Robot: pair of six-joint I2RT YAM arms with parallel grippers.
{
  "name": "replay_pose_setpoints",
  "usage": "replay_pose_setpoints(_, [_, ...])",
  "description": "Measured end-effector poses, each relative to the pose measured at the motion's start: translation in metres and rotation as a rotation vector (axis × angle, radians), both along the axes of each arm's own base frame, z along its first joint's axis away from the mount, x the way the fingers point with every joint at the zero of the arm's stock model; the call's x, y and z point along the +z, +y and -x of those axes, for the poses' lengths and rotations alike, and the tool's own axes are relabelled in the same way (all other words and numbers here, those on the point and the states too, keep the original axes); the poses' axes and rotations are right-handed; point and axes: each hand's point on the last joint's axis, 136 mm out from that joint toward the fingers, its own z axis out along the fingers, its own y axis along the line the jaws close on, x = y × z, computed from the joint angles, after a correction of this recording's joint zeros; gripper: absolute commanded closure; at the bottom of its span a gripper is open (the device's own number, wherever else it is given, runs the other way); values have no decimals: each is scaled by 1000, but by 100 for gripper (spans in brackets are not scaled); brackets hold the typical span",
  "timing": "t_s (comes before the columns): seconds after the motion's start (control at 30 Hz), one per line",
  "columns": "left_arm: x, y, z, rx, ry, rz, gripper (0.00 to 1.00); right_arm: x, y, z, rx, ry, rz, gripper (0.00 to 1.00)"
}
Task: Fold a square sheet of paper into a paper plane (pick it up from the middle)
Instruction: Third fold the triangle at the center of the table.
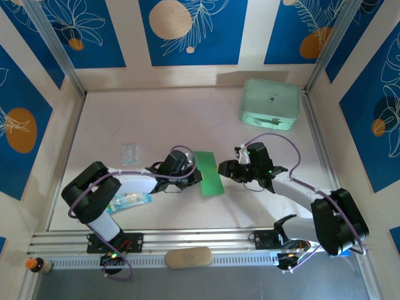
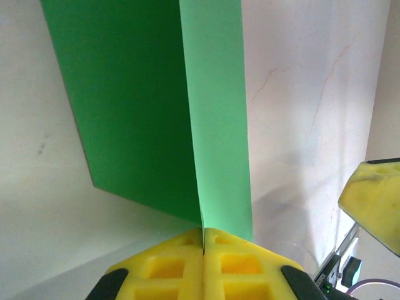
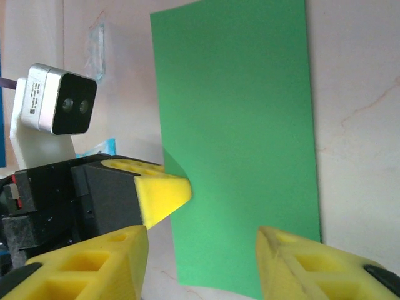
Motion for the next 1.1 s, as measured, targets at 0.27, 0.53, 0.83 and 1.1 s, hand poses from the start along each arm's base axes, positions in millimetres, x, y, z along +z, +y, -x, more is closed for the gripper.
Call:
replay_pose_setpoints(0.27, [0, 7, 1, 11, 5, -4, 100, -2, 23, 22, 130, -256, 161, 45])
replay_pose_setpoints(0.53, [1, 11, 4, 16, 11, -1, 100, -6, 44, 56, 363, -602, 281, 48])
replay_pose_setpoints(0.83, [0, 13, 4, 24, 17, -2, 100, -3, 69, 85, 576, -916, 359, 48])
replay_pose_setpoints(1.1, [0, 13, 3, 28, 20, 3, 100, -32, 78, 90, 685, -1047, 548, 48])
